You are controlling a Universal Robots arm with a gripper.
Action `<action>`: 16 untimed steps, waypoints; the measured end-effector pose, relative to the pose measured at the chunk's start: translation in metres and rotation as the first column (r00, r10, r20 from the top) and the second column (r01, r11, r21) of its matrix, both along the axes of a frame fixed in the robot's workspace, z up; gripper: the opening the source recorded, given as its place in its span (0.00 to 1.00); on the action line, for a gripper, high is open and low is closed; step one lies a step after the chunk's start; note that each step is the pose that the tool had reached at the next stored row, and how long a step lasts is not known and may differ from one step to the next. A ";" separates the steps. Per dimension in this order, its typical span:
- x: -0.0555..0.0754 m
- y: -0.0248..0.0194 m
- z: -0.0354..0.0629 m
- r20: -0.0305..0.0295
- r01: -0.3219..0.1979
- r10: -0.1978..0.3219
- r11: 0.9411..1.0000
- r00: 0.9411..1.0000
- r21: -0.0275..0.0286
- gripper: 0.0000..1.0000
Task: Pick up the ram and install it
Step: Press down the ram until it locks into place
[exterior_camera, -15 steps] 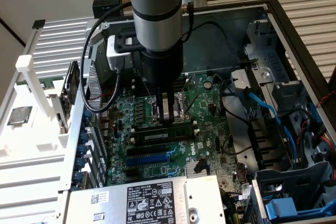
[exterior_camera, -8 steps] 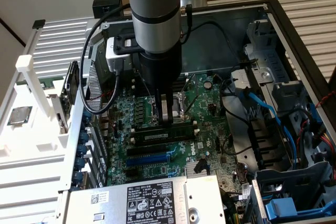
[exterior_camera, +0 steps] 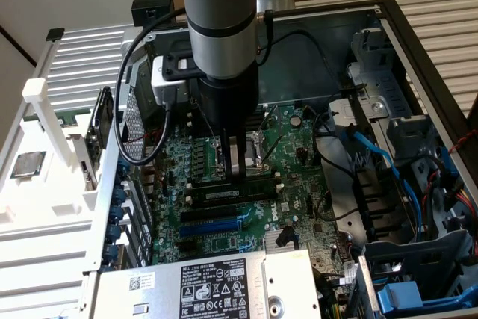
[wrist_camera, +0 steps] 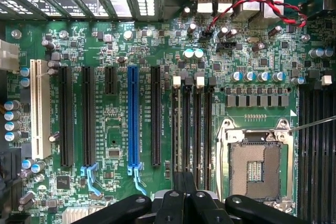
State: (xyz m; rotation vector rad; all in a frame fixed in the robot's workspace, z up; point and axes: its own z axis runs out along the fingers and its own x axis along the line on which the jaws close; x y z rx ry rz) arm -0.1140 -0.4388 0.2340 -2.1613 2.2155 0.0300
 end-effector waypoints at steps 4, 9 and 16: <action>0.000 0.0001 -0.0024 0.000 0.000 0.000 1.000 1.000 0.000 0.10; 0.000 0.0003 -0.0036 0.000 0.000 0.000 1.000 1.000 0.000 0.10; 0.000 -0.0003 -0.0030 0.000 0.000 0.000 1.000 1.000 0.000 0.10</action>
